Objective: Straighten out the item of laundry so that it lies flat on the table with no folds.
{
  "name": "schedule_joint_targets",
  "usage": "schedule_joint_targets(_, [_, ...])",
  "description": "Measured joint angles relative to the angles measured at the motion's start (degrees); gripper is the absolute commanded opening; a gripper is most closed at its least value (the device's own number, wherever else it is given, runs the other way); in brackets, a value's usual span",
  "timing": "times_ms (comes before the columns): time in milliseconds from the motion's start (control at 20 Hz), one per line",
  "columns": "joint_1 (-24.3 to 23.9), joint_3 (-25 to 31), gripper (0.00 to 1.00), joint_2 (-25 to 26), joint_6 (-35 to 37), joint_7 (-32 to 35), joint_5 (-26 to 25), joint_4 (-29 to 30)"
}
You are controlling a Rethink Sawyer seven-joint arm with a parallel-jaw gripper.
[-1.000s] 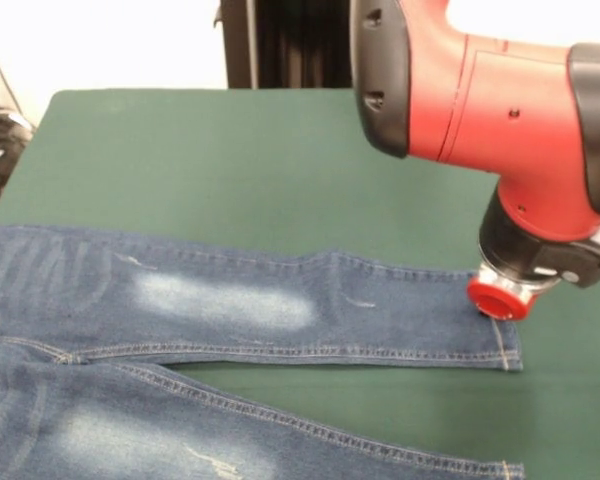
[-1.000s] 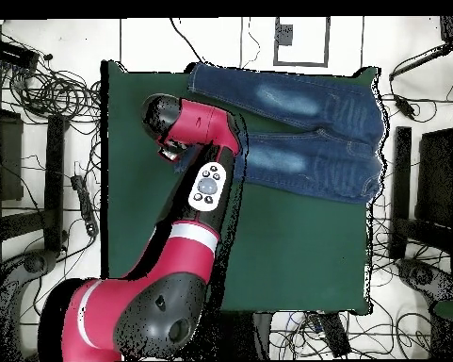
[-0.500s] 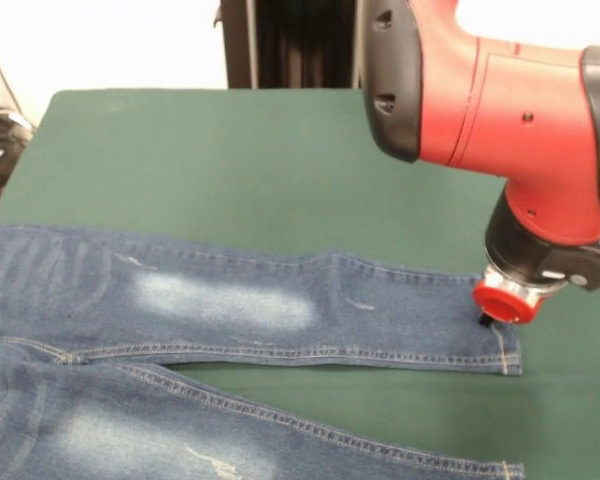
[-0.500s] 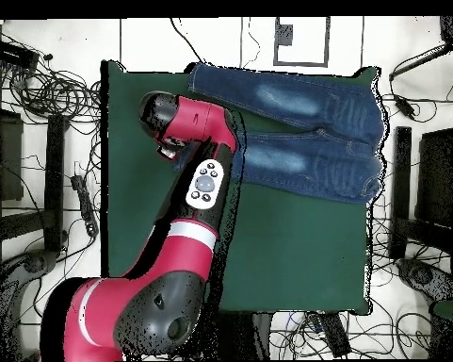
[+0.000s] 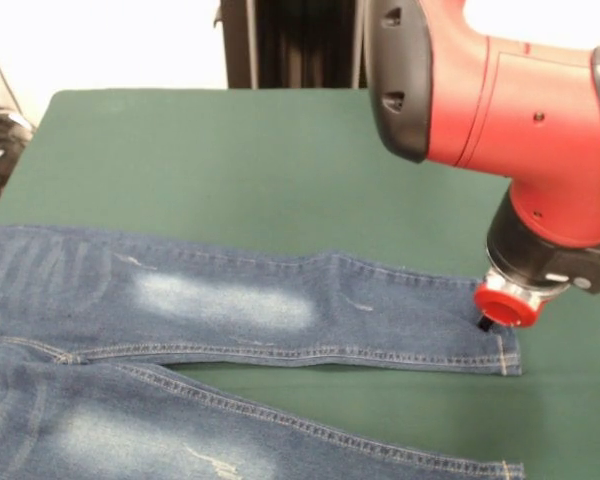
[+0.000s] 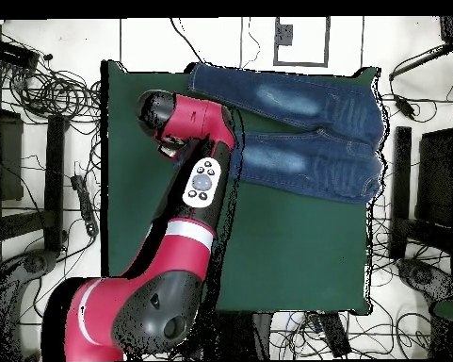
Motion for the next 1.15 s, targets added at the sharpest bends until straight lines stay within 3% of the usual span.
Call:
schedule_joint_targets(200, [0.1,-0.6,1.00,0.3,-0.2,0.0,0.0,-0.5])
schedule_joint_targets(250, [0.1,-0.8,0.00,0.4,-0.4,0.0,0.0,-0.6])
schedule_joint_targets(1150, [0.4,-0.9,0.00,0.0,-0.7,0.0,0.1,0.0])
